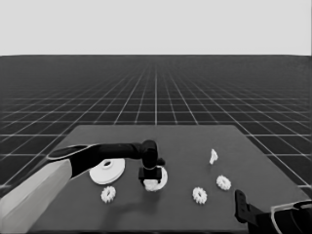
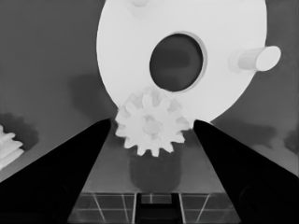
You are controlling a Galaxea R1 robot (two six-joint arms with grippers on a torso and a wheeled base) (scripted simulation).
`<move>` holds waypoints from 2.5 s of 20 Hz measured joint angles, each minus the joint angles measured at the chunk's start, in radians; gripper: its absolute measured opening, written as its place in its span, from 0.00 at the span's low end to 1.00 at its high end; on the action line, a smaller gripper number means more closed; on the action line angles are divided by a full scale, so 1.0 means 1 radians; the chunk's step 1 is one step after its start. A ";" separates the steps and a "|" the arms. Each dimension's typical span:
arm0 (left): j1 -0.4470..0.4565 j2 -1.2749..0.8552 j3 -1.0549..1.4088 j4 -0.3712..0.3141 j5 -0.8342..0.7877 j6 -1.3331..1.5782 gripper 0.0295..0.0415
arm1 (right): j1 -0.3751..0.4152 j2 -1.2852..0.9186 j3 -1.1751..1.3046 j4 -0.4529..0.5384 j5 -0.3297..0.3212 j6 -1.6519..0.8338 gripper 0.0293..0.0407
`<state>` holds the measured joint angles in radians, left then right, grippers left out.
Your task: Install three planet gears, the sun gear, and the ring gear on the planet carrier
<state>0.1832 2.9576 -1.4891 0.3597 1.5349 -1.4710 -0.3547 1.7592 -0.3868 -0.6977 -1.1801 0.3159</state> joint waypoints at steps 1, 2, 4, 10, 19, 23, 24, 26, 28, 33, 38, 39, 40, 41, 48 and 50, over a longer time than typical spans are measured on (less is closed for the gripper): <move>0.000 0.000 0.000 0.000 0.000 0.000 0.74 | 0.000 0.000 0.000 0.000 0.000 0.000 0.81; 0.000 0.000 0.000 0.000 0.000 0.000 0.74 | 0.000 0.000 0.000 0.000 0.000 0.000 0.81; 0.000 0.000 0.000 0.000 0.000 0.000 0.75 | 0.000 0.000 0.000 0.000 0.000 0.000 0.81; -0.150 -0.018 0.093 -0.147 0.031 -0.067 0.75 | 0.000 0.000 0.000 0.000 0.000 0.000 0.81; -0.154 -0.491 0.499 -0.153 0.015 0.004 0.75 | 0.000 0.000 0.000 0.000 0.000 0.000 0.81; -0.151 -0.606 0.517 -0.152 -0.005 0.093 0.75 | 0.000 0.000 0.000 0.000 0.000 0.000 0.81; -0.151 -0.612 0.517 -0.152 -0.007 0.099 0.75 | 0.000 0.000 0.000 0.000 0.000 0.000 0.81; -0.151 -0.617 0.517 -0.152 -0.008 0.104 0.75 | 0.000 0.000 0.000 0.000 0.000 0.000 0.81; 0.010 -0.595 0.445 0.004 -0.055 0.143 0.75 | 0.000 0.000 0.000 0.000 0.000 0.000 0.81; 0.082 -0.573 0.383 0.069 -0.090 0.172 0.75 | 0.000 0.000 0.000 0.000 0.000 0.000 0.81; 0.086 -0.572 0.378 0.073 -0.093 0.174 0.15 | 0.000 0.000 0.000 0.000 0.000 0.000 0.81; 0.086 -0.572 0.378 0.073 -0.093 0.174 0.14 | 0.000 0.000 0.000 0.000 0.000 0.000 0.81; 0.086 -0.572 0.378 0.073 -0.093 0.174 0.14 | 0.000 0.000 0.000 0.000 0.000 0.000 0.81; 0.086 -0.572 0.378 0.073 -0.093 0.174 0.14 | 0.000 0.000 0.000 0.000 0.000 0.000 0.81; -0.057 -0.611 0.490 -0.062 -0.029 0.122 0.14 | 0.000 0.000 0.000 0.000 0.000 0.000 0.81; -0.119 -0.618 0.512 -0.120 -0.015 0.110 0.14 | 0.000 0.000 0.000 0.000 0.000 0.000 0.81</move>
<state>0.0639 2.3401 -0.9776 0.2401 1.5204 -1.3606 -0.3547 1.7592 -0.3868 -0.6977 -1.1801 0.3159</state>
